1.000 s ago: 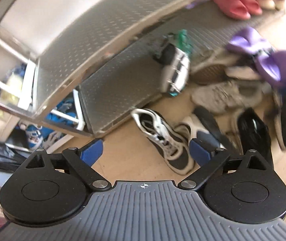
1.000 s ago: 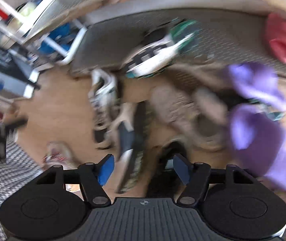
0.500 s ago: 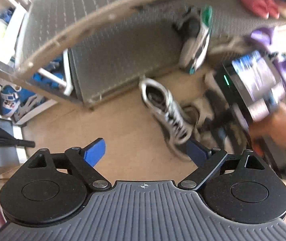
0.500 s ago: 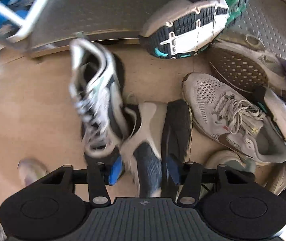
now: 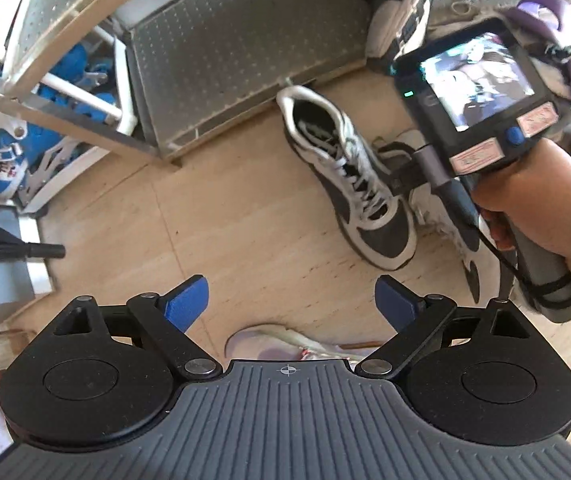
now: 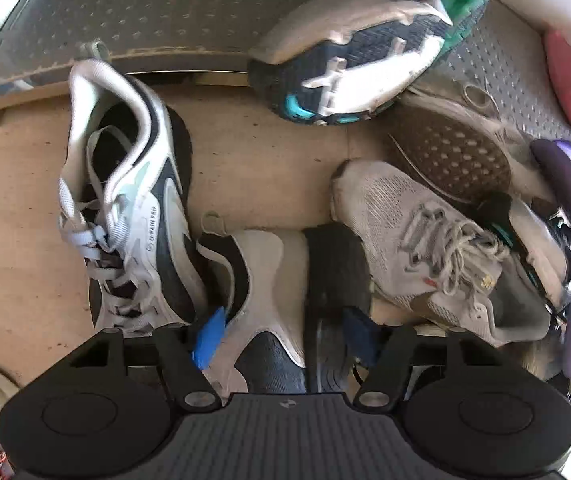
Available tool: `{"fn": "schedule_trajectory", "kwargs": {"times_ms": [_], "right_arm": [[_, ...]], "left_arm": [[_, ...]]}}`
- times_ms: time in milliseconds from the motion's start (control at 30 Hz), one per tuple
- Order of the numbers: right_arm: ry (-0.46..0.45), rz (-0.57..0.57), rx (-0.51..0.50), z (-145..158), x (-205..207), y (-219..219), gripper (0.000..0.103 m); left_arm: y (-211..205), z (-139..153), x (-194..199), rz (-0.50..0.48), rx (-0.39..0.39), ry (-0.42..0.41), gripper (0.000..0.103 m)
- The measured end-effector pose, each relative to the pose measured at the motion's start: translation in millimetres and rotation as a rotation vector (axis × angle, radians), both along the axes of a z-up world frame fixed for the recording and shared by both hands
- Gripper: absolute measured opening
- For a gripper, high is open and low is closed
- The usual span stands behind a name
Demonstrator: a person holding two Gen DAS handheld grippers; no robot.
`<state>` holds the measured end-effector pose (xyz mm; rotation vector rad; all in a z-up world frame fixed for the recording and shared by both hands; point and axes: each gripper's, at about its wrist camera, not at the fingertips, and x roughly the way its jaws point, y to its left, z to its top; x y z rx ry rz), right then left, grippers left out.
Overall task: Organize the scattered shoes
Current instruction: 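Lower the right tool onto another white-black sneaker and grasp it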
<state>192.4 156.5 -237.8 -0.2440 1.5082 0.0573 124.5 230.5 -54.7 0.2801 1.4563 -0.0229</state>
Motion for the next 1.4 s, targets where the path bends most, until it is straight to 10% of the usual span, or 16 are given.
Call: {"fn": "schedule_trajectory", "kwargs": {"times_ms": [167, 200, 233, 267, 433, 633, 767, 900, 1033, 1200, 1400], "right_arm": [[-0.013, -0.017, -0.050, 19.9, 0.5, -24.4, 0.057], [-0.018, 0.012, -0.091, 22.5, 0.0, -28.1, 0.047], [-0.025, 0.047, -0.148, 21.1, -0.8, -31.7, 0.012], [-0.034, 0.086, -0.219, 16.6, -1.8, -35.1, 0.009], [0.107, -0.060, -0.049, -11.4, 2.6, -80.7, 0.017], [0.060, -0.125, 0.226, 16.7, 10.0, -70.1, 0.032], [0.082, -0.023, 0.220, 10.9, 12.4, -22.2, 0.068], [0.094, -0.028, 0.067, -22.6, 8.9, 14.5, 0.070], [0.054, -0.091, -0.015, -39.2, 5.4, 33.0, 0.095], [-0.010, -0.010, -0.185, -47.6, -10.2, 49.4, 0.081], [-0.025, -0.005, -0.083, -6.3, -16.6, -5.1, 0.064]], "left_arm": [[-8.0, 5.4, 1.6, -0.013, -0.001, -0.006, 0.095], [-9.8, 6.0, 1.9, -0.016, 0.001, -0.007, 0.095], [-10.8, 7.3, 2.5, -0.015, -0.001, -0.009, 0.095], [-11.7, 8.5, 3.0, -0.015, -0.002, -0.011, 0.095], [-11.1, 11.2, 6.8, -0.004, 0.005, -0.024, 0.095], [-8.4, 14.5, 11.2, 0.016, 0.019, -0.040, 0.095], [-4.4, 16.3, 12.6, 0.036, 0.028, -0.051, 0.095], [-0.3, 16.3, 13.0, 0.051, 0.039, -0.053, 0.096], [2.5, 18.3, 15.0, 0.063, 0.041, -0.059, 0.096], [4.9, 22.8, 18.2, 0.079, 0.041, -0.075, 0.096], [2.3, 28.0, 17.8, 0.072, 0.048, -0.094, 0.096]]}}
